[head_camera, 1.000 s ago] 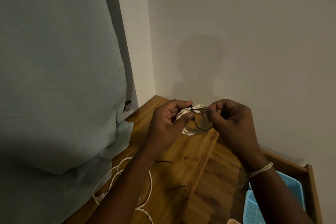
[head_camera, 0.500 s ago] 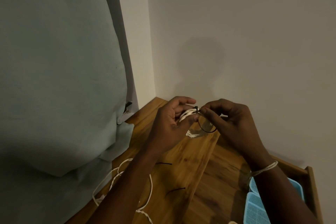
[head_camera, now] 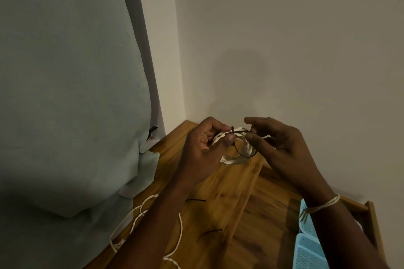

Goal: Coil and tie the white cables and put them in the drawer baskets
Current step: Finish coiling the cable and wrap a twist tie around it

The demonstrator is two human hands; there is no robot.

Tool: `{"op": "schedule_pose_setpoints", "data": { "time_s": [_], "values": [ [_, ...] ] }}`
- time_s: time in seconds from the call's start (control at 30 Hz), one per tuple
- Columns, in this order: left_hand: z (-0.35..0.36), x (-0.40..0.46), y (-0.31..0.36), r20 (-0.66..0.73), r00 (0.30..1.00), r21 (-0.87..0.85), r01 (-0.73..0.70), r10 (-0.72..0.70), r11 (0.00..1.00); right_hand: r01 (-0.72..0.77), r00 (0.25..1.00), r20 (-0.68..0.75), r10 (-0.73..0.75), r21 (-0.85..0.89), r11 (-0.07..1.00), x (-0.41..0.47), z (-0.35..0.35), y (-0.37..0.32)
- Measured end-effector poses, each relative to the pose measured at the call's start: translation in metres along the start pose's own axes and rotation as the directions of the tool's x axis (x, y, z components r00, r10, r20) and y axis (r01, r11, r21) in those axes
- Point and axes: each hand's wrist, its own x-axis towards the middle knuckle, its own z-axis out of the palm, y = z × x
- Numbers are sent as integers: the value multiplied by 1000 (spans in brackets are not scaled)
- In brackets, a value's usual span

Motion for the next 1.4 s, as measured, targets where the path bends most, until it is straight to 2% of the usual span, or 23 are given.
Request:
{"op": "schedule_pose_setpoints", "data": {
  "time_s": [0.13,0.23,0.3,0.47,0.53,0.63,0.77,1.0,1.2,1.4],
  "values": [
    [2,-1,0,3,1000,-16,18,-18,1000,-38,992,-114,47,76,996,1,2,-2],
    [2,1,0,11,1000,3,1,-1,1000,-60,997,-52,65,87,994,3,1,-2],
    [3,2,-1,20,1000,22,-19,19,1000,-25,999,-19,26,39,999,4,1,-1],
    [4,1,0,47,998,37,-31,30,999,9,1000,-30,-9,13,1000,4,0,4],
    [6,2,0,64,997,64,-43,38,997,-11,999,41,12,-16,1000,3,0,5],
    [9,2,-1,68,998,41,13,-16,999,0,990,139,-1,7,1000,3,-1,2],
    [10,3,-4,63,996,12,66,-67,998,71,995,74,-72,15,997,5,0,4],
    [-3,10,2,35,997,137,62,-68,989,110,991,-65,-117,-92,990,3,2,7],
    [-5,13,2,-41,999,306,36,-25,951,143,988,-46,-145,-58,988,4,4,8],
    [-4,13,11,-20,998,252,70,-67,965,83,996,-13,-84,-42,996,4,2,4]
  ]
}}
